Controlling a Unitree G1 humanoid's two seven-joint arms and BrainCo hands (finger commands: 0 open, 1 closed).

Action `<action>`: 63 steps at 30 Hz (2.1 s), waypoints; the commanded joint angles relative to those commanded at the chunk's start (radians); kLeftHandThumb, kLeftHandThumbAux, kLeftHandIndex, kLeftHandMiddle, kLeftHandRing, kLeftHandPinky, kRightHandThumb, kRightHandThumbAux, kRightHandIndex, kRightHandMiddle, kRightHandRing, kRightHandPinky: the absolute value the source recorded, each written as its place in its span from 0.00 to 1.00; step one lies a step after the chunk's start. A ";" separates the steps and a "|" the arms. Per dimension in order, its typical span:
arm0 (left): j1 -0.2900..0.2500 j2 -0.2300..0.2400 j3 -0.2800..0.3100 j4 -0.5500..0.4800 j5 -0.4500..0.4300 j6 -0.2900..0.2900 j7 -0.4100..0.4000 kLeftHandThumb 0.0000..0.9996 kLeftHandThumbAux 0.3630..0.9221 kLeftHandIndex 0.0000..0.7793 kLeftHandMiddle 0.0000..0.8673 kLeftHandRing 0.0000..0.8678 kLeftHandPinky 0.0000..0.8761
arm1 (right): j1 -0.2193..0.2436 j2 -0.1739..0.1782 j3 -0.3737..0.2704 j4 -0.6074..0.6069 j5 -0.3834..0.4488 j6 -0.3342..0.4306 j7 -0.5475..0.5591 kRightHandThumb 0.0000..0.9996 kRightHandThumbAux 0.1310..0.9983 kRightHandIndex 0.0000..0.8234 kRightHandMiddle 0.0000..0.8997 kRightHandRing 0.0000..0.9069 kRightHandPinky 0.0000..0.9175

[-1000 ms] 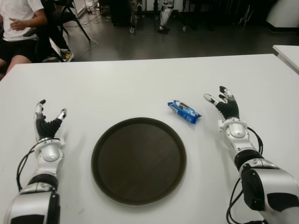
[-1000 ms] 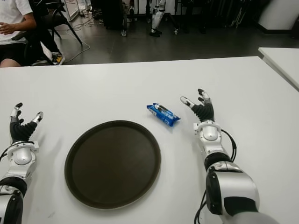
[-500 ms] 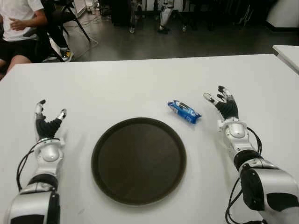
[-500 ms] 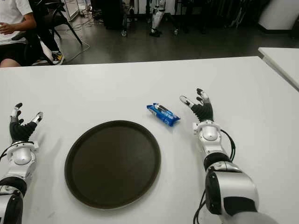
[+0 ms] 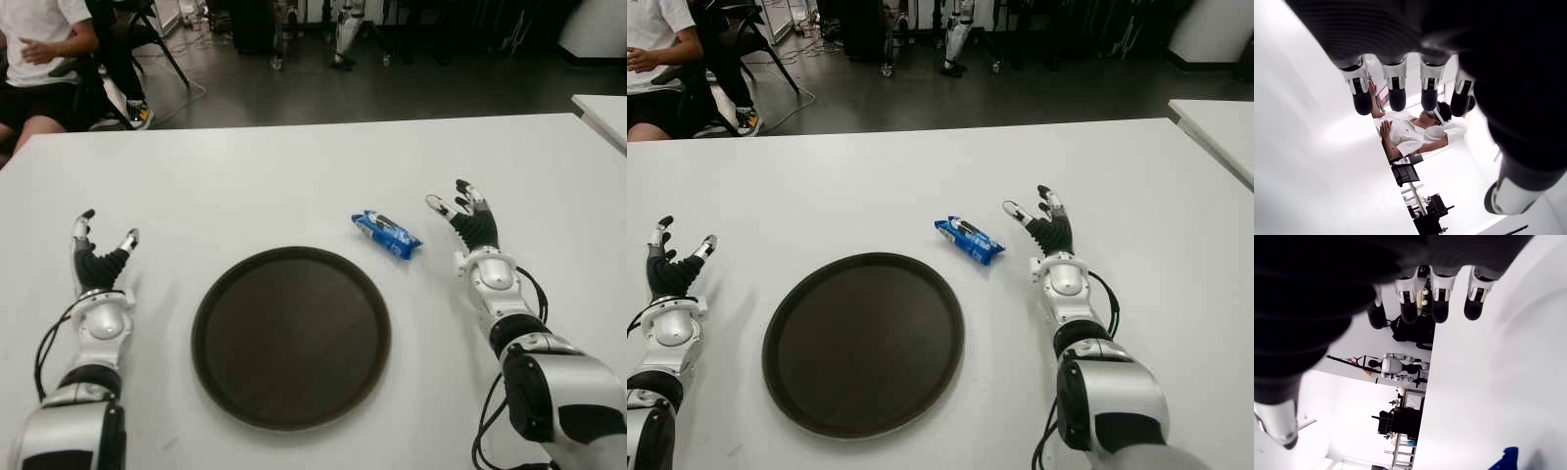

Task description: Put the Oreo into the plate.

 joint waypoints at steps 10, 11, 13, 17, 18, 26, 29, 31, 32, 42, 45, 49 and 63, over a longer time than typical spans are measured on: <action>0.001 -0.001 0.005 0.002 -0.004 -0.002 0.001 0.00 0.60 0.03 0.02 0.00 0.01 | 0.003 0.001 0.002 -0.002 0.000 -0.005 -0.002 0.01 0.54 0.14 0.11 0.08 0.06; 0.001 0.000 0.005 0.002 -0.004 -0.001 0.001 0.00 0.60 0.03 0.02 0.00 0.01 | 0.003 0.001 0.003 -0.002 -0.001 -0.006 -0.003 0.01 0.53 0.13 0.11 0.08 0.05; -0.001 0.000 0.004 0.004 -0.002 0.001 0.003 0.00 0.60 0.03 0.02 0.00 0.01 | 0.003 0.002 0.005 -0.001 -0.004 -0.008 -0.006 0.01 0.51 0.12 0.10 0.07 0.05; -0.001 0.001 0.000 0.005 0.003 0.002 0.008 0.00 0.60 0.03 0.02 0.00 0.00 | 0.002 0.000 0.011 -0.001 -0.010 -0.009 -0.013 0.01 0.48 0.12 0.09 0.06 0.03; -0.001 0.001 -0.001 0.005 0.004 0.002 0.009 0.00 0.60 0.03 0.02 0.00 0.00 | 0.002 0.000 0.011 -0.001 -0.011 -0.009 -0.015 0.01 0.48 0.12 0.09 0.06 0.02; -0.003 0.000 0.006 0.006 -0.002 0.010 0.000 0.00 0.59 0.02 0.02 0.00 0.00 | -0.001 0.002 0.008 -0.001 -0.011 -0.013 -0.024 0.01 0.48 0.12 0.09 0.05 0.02; -0.003 -0.001 0.007 0.005 -0.003 0.008 0.000 0.00 0.60 0.02 0.02 0.00 0.01 | -0.002 0.002 0.013 -0.002 -0.018 -0.016 -0.034 0.01 0.48 0.12 0.10 0.06 0.03; -0.003 -0.002 0.009 0.004 -0.005 0.007 0.000 0.00 0.60 0.02 0.02 0.00 0.01 | -0.003 0.000 0.021 -0.002 -0.028 -0.019 -0.042 0.01 0.48 0.12 0.10 0.06 0.04; -0.003 -0.003 0.010 0.004 -0.006 0.007 0.000 0.00 0.60 0.02 0.02 0.01 0.02 | -0.003 -0.001 0.025 -0.002 -0.032 -0.020 -0.046 0.02 0.47 0.12 0.10 0.06 0.03; -0.004 -0.003 0.012 0.004 -0.009 0.016 -0.002 0.00 0.60 0.02 0.01 0.00 0.00 | -0.003 -0.012 0.062 -0.003 -0.073 -0.030 -0.090 0.04 0.43 0.11 0.09 0.05 0.02; -0.003 -0.003 0.012 0.003 -0.011 0.016 -0.006 0.00 0.59 0.02 0.01 0.00 0.00 | -0.003 -0.013 0.071 -0.003 -0.083 -0.034 -0.099 0.05 0.43 0.11 0.09 0.05 0.02; -0.001 -0.002 0.008 0.001 -0.008 0.016 -0.008 0.00 0.59 0.02 0.01 0.00 0.00 | 0.001 -0.021 0.097 -0.006 -0.110 -0.047 -0.115 0.05 0.44 0.10 0.09 0.04 0.02; 0.001 0.000 0.005 -0.001 -0.006 0.009 -0.009 0.00 0.57 0.02 0.02 0.00 0.00 | 0.003 -0.016 0.140 -0.024 -0.138 -0.090 -0.138 0.02 0.56 0.06 0.10 0.06 0.04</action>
